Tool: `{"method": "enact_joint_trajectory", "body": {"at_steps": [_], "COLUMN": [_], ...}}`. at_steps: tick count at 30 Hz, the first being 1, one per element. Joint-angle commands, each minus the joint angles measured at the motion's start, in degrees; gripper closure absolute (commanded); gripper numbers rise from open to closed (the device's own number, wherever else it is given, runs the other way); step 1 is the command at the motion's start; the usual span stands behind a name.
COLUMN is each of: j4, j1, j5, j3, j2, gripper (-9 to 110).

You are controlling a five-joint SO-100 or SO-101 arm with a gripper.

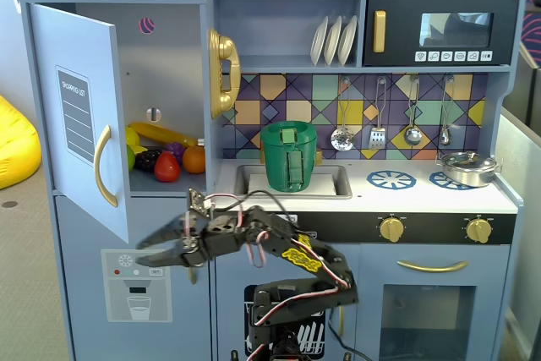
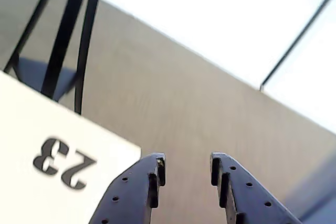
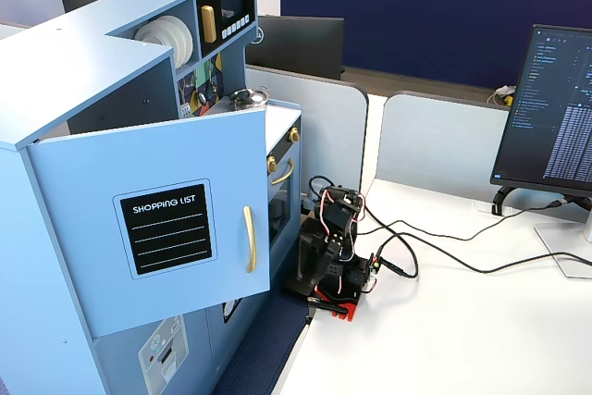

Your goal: Close the left cabinet door

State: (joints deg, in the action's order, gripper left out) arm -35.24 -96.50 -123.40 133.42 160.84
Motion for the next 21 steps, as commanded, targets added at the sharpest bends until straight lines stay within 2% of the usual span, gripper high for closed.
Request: {"method": "enact_joint_trajectory", "body": {"at_steps": [1,12,21], "j4": [12.83,21.88,24.61], "j1": [-2.90,-1.49,1.67], "j5": [-2.81,-5.54,-7.47], "j3": [-4.39,-21.36,-31.11], "j2": [-8.35,-33.40,-45.53], "gripper": [102,101,101]}}
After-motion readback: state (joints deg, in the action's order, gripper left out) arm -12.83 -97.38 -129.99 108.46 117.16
